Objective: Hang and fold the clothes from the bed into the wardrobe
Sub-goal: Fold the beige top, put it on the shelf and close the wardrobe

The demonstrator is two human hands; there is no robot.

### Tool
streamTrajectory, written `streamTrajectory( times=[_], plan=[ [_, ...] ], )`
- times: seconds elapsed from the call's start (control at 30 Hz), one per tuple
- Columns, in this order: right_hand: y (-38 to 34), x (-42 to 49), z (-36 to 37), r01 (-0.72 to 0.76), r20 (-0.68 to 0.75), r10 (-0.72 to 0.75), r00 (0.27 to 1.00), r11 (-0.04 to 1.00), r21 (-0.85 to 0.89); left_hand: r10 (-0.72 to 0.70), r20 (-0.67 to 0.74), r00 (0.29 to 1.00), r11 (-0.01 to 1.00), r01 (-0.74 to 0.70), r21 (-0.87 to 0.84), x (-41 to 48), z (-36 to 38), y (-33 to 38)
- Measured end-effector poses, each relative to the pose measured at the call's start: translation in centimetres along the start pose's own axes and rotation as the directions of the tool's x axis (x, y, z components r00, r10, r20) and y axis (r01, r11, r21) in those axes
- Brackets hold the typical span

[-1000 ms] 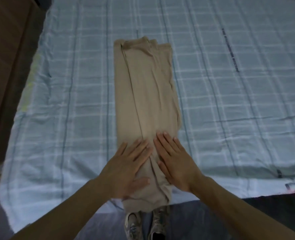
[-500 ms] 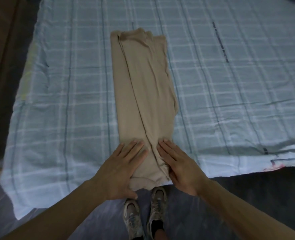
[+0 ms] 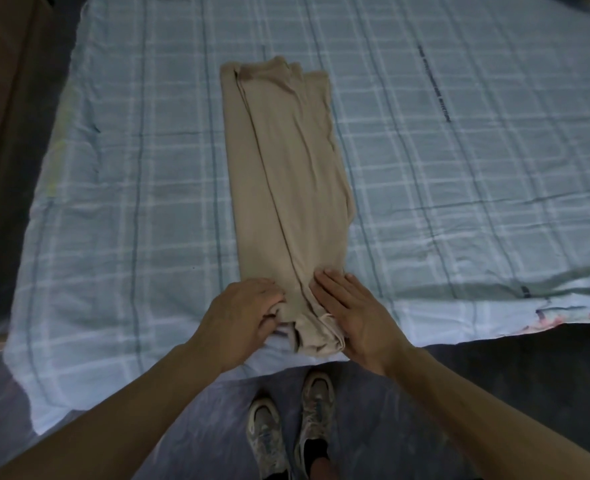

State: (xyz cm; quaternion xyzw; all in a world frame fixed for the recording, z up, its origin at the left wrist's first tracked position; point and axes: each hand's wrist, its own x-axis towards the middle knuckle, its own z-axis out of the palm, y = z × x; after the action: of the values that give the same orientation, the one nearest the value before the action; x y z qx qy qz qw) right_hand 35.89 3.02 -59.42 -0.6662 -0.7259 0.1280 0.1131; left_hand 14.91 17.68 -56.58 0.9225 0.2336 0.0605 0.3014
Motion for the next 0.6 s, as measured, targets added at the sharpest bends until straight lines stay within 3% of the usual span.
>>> streamTrajectory(
  times=[0.1,0.3,0.43,0.6],
  plan=[
    [-0.1,1.0,0.0,-0.022,-0.084,0.026,0.996,0.999,0.048,-0.126,-0.006,0.992,0.985,0.125,-0.118,0.1,-0.4,0.3],
    [0.2,3.6,-3.0,-0.206,-0.042,0.240,0.970,0.900,0.384,-0.225,-0.177,0.958,0.948,0.174,-0.266,1.3,-2.6,0.9],
    [0.1,6.1,-6.3,-0.225,-0.090,0.302,0.949,0.849,0.478,-0.326,-0.290,0.900,0.898,0.199,-0.393,2.9,-5.4,2.0],
    [1.1,10.9,-10.2,-0.227,-0.154,0.405,0.901,0.744,0.628,-0.291,-0.278,0.916,0.915,0.181,-0.361,6.7,-9.5,1.8]
  ],
)
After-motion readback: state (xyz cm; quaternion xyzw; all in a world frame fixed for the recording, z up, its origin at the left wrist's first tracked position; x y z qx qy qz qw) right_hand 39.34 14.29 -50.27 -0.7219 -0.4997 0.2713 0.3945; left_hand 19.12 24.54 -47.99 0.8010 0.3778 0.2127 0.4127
